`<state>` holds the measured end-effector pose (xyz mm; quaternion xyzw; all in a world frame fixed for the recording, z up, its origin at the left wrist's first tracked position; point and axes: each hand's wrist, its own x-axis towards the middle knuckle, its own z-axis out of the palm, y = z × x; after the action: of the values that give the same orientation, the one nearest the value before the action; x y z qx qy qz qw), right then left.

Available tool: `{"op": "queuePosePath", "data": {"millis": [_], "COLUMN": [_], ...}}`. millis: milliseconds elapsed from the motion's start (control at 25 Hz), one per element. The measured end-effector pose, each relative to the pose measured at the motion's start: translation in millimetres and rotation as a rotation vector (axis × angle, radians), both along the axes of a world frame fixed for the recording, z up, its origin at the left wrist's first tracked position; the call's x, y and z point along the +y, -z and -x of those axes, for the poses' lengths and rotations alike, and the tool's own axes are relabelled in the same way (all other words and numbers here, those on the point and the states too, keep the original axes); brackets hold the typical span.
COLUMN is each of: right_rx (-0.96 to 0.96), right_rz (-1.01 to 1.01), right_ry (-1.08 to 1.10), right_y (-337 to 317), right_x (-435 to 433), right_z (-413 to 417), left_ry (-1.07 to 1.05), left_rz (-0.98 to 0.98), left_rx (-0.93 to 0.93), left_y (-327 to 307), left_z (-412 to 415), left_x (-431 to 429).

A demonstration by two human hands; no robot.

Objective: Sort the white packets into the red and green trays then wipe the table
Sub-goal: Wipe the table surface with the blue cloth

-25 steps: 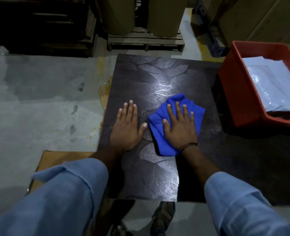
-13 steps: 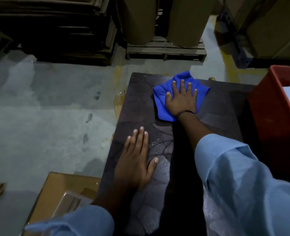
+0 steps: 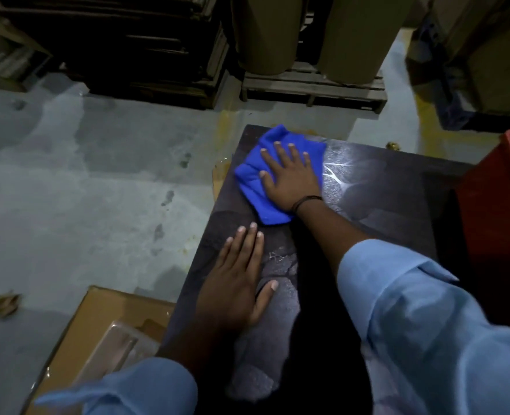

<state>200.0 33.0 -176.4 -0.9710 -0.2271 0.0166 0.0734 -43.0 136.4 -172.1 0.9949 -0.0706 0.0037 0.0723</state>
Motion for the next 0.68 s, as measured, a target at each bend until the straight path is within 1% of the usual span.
{"op": "queuePosePath", "data": {"millis": [80, 160, 320, 440, 520, 680], "right_rx": [-0.003, -0.027, -0.030, -0.025, -0.038, -0.024], "right_rz": [-0.016, -0.019, 0.014, 0.016, 0.024, 0.036], "right_ry": [0.142, 0.214, 0.196, 0.196, 0.187, 0.206], "right_y": [-2, -2, -3, -8, -10, -20], "right_x": [-40, -60, -67, -81, -89, -87], "right_z": [6, 30, 99, 163, 217, 332], "left_ry": [-0.007, -0.010, -0.012, -0.037, -0.063, 0.023], "left_rz": [0.016, 0.037, 0.065, 0.057, 0.066, 0.075], "left_rx": [-0.004, -0.009, -0.027, 0.014, 0.031, -0.005], "left_y": [-2, 0, 5, -1, -1, -1], "left_z": [1, 1, 0, 10, 34, 109], "left_x": [-1, -1, 2, -5, -2, 22]}}
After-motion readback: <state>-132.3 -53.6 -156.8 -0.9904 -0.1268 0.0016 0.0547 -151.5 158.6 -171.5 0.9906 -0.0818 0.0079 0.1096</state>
